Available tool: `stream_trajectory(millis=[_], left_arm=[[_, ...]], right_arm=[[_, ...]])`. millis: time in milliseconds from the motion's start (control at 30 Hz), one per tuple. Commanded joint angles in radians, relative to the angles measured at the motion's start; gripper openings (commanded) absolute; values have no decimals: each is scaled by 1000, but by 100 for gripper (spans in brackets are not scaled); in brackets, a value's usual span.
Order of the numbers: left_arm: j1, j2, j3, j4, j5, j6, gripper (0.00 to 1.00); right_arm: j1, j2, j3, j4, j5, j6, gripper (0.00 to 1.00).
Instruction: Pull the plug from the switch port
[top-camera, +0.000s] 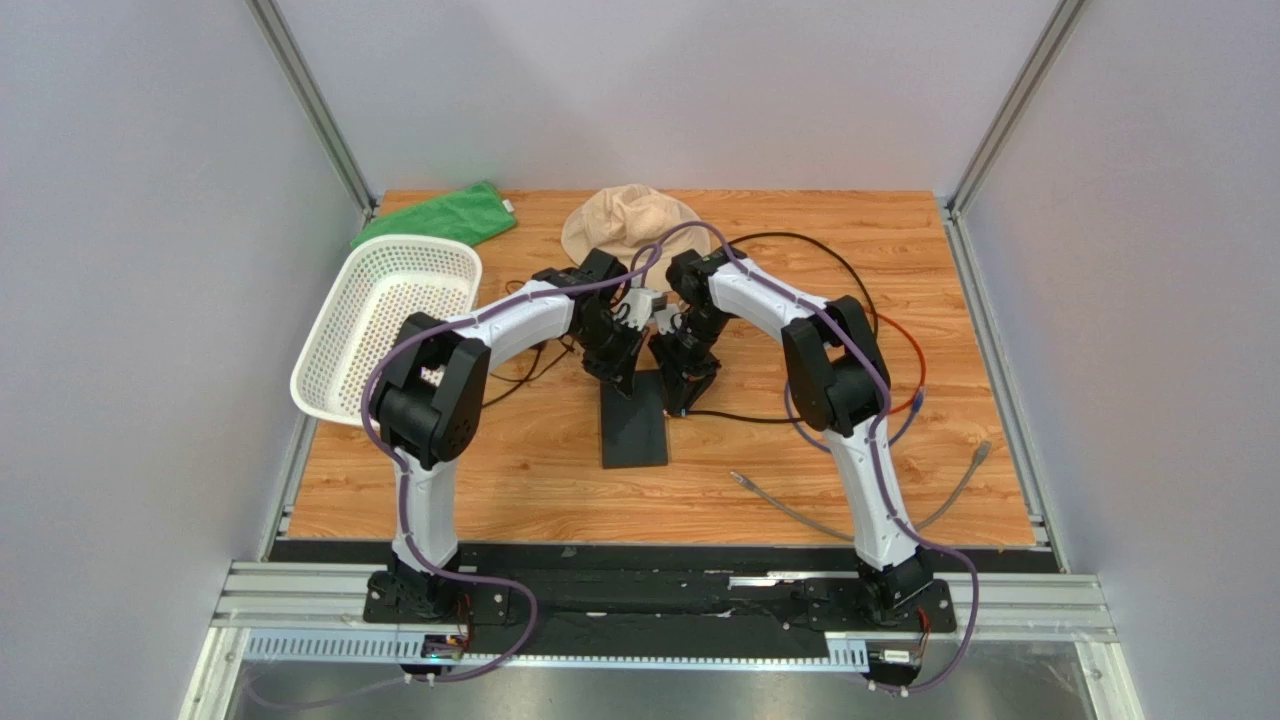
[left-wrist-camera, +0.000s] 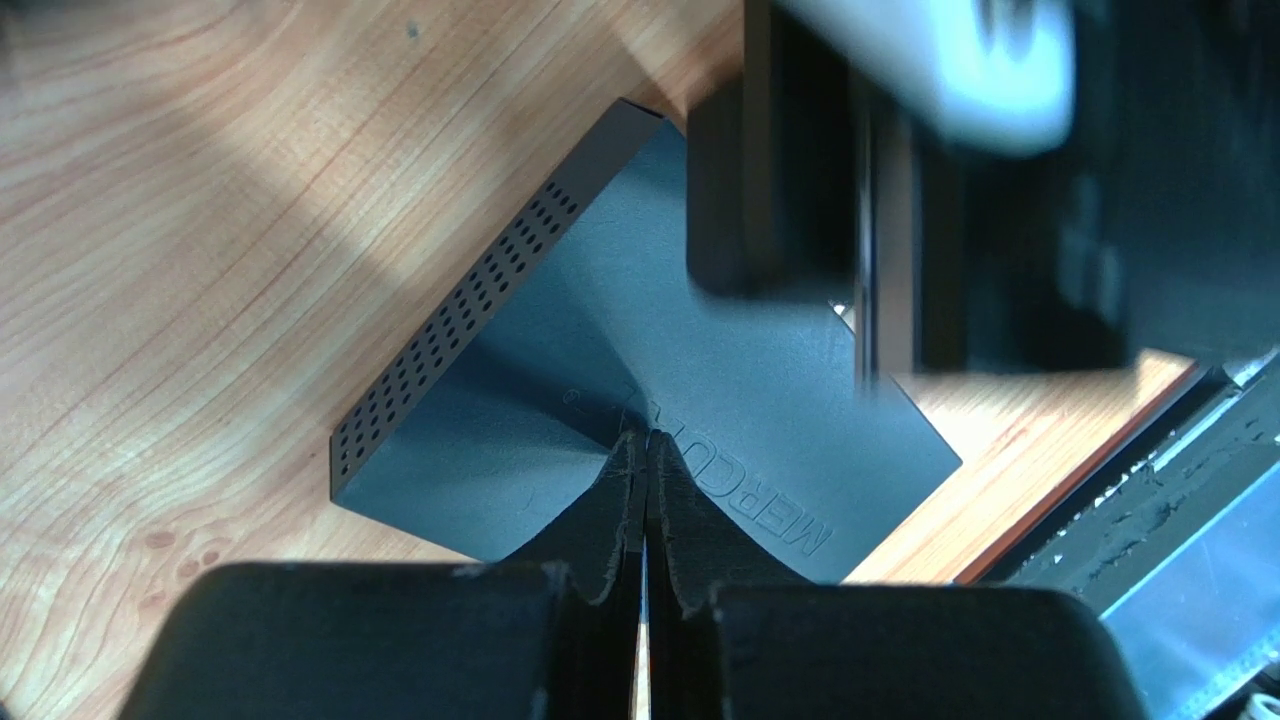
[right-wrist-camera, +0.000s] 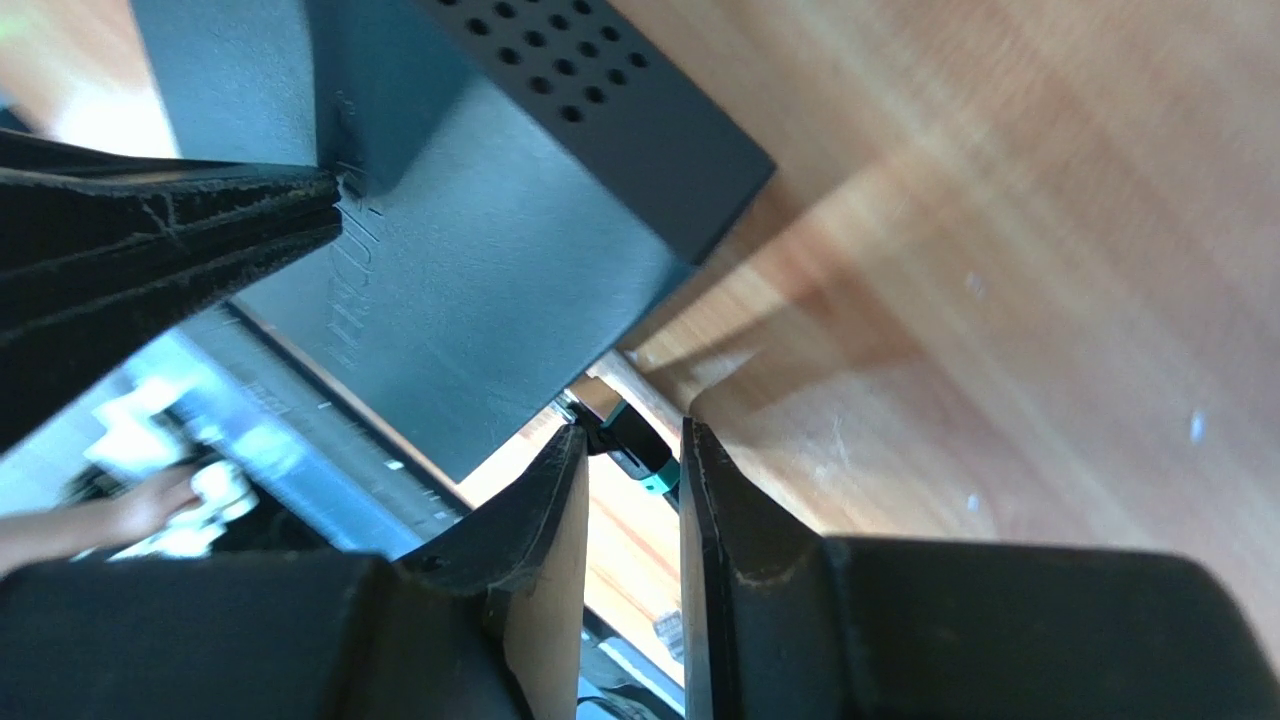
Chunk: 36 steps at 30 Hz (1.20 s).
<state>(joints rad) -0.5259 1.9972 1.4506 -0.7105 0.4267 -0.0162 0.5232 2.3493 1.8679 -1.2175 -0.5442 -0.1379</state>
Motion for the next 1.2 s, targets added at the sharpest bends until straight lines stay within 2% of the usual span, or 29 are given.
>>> stream_trajectory(millis=[0,267,467,567,733,867,1000,1033,1167], left_arm=[[1,37,-35,20,-151,25,0],[-5,38,-41,28,-198,21,0],[-28,26,-68,42,-281,19,0],[-28,44,-58,36,-295,19,0],[-28,46,-50,28,-287,21,0],[-25,-63,-78,43,-231,21,0],[-32,-317,-189,156,-13,56,0],[-51,-352,-222,190,-14,56,0],[-91,-391,-210,191,20,88,0]], right_arm=[[44,67,-139,13,490,15,0],[41,42,-206,12,578,49,0],[-29,-21,-288,-4,559,66,0],[-63,-38,-311,-45,488,28,0],[-75,-54,-306,-82,520,-28,0],[-88,-38,-293,-97,483,-22,0],[-88,-25,-256,-114,409,-25,0],[-88,-25,-250,-117,403,-26,0],[-86,-33,-217,-112,404,-25,0]])
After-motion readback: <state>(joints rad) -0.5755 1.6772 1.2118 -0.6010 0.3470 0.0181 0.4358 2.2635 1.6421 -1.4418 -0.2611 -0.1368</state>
